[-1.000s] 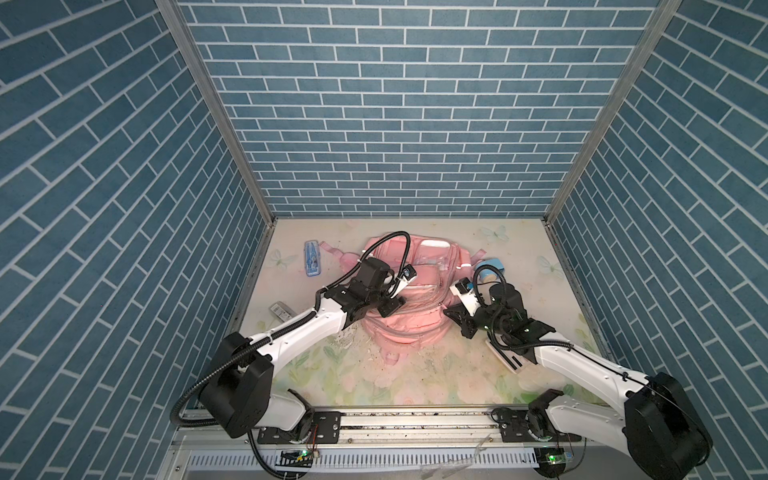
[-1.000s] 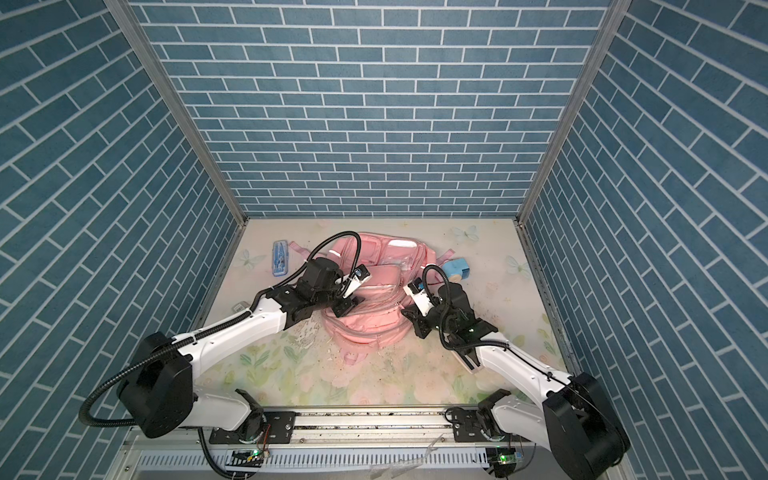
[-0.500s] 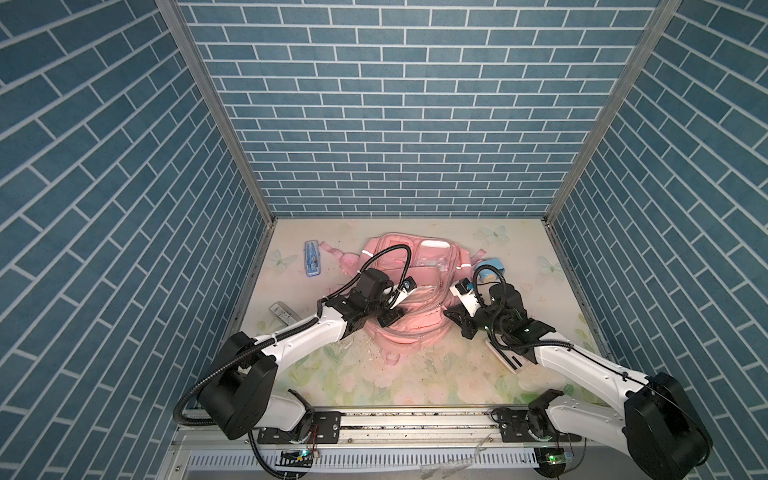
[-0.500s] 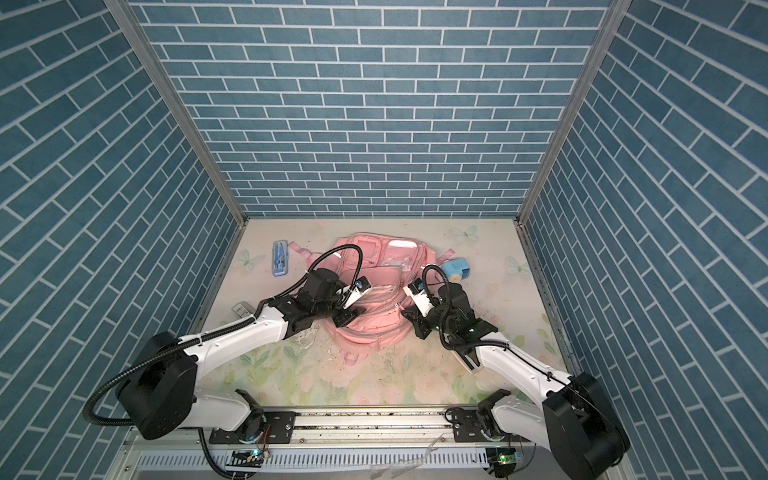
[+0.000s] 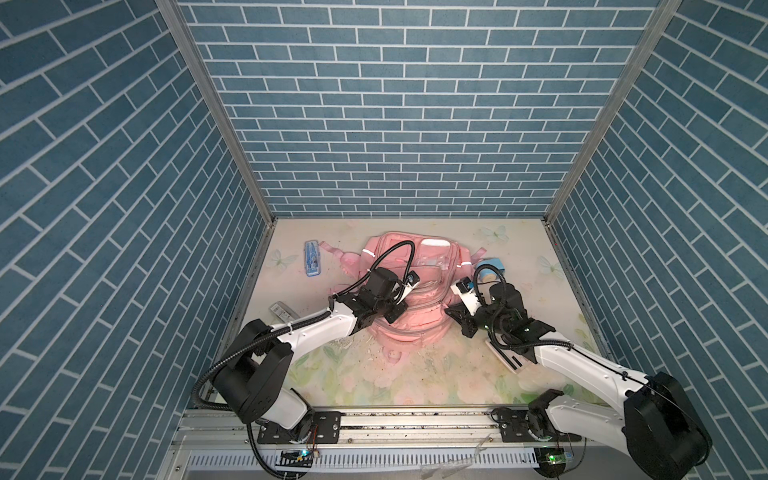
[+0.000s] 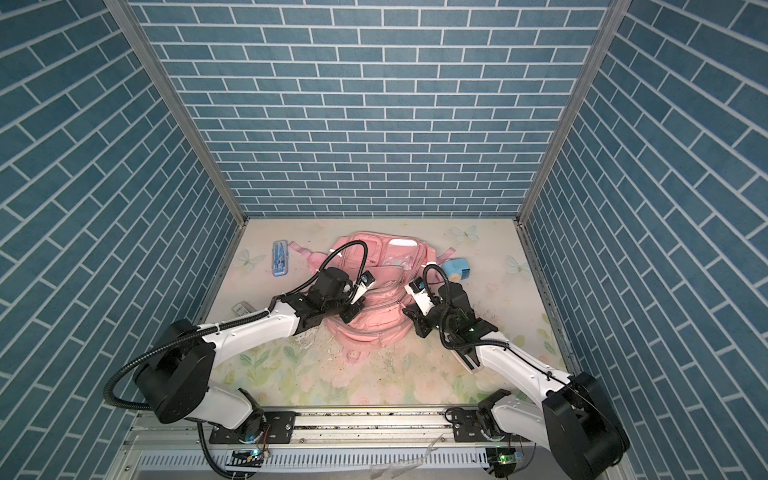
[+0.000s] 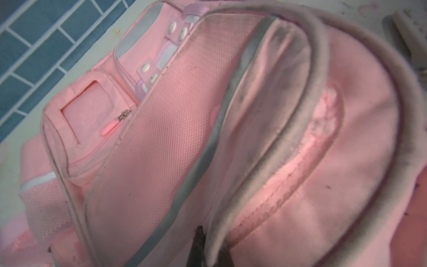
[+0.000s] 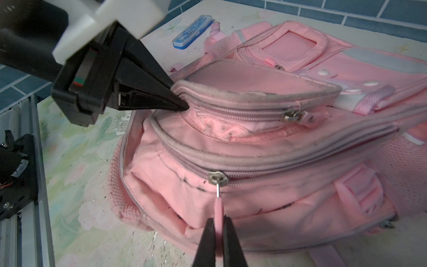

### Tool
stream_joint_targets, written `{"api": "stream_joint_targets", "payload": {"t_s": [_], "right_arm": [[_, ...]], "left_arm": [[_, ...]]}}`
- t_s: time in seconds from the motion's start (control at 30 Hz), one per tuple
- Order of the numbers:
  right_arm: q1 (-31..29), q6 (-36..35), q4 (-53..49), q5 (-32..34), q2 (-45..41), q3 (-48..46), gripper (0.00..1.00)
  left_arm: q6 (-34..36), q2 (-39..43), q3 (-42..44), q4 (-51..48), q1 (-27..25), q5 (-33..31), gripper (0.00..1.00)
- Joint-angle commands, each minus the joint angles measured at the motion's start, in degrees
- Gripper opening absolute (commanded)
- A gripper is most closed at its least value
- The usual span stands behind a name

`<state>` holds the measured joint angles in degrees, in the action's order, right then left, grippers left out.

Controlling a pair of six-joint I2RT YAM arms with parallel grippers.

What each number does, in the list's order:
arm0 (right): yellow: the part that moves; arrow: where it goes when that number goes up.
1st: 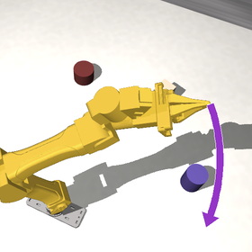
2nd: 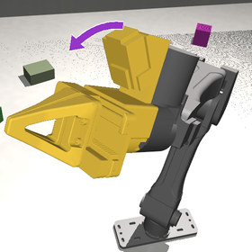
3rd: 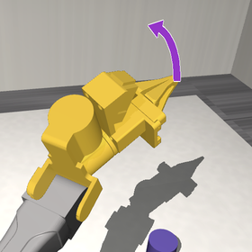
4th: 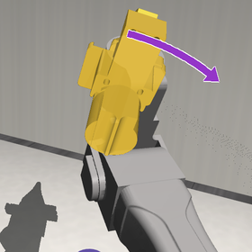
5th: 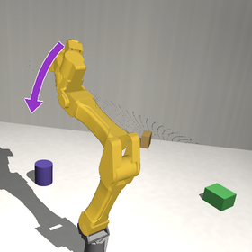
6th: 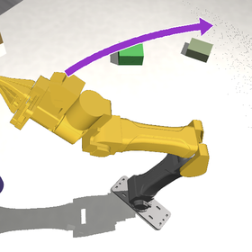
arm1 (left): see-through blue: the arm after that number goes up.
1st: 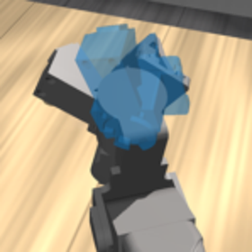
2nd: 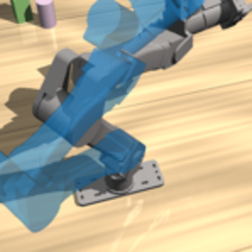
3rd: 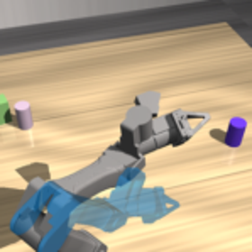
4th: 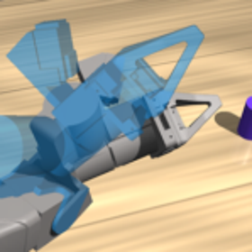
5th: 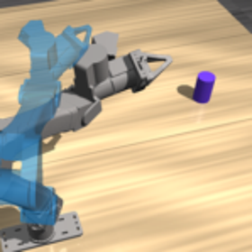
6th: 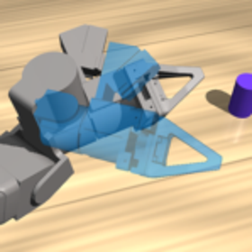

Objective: Pack the student bag

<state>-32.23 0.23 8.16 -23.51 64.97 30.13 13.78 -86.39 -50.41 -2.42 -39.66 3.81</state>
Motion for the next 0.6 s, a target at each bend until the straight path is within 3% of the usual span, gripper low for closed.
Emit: {"api": "stream_joint_targets", "payload": {"t_s": [0.0,0.13,0.3,0.43,0.57], "right_arm": [[0.5,0.3,2.1,4.0,0.1,3.2,0.00],[1.8,-1.8,-0.8,4.9,2.3,7.4,0.00],[3.9,-4.4,-2.4,6.2,3.6,11.1,0.00],[4.0,-8.6,-3.9,0.3,2.6,12.4,0.00],[3.2,-7.7,-3.4,-3.3,0.1,10.8,0.00]], "left_arm": [[-8.7,0.3,-2.7,-5.4,-0.5,-3.9,0.00],[-19.4,0.7,-8.7,-14.4,-1.5,-5.8,0.00],[-28.3,0.5,-13.2,-17.8,-3.9,-6.1,0.00],[-33.1,-3.1,-19.0,-20.1,-3.6,-6.2,0.00],[-36.3,-5.8,-22.8,-19.5,-2.8,-5.4,0.00]]}}
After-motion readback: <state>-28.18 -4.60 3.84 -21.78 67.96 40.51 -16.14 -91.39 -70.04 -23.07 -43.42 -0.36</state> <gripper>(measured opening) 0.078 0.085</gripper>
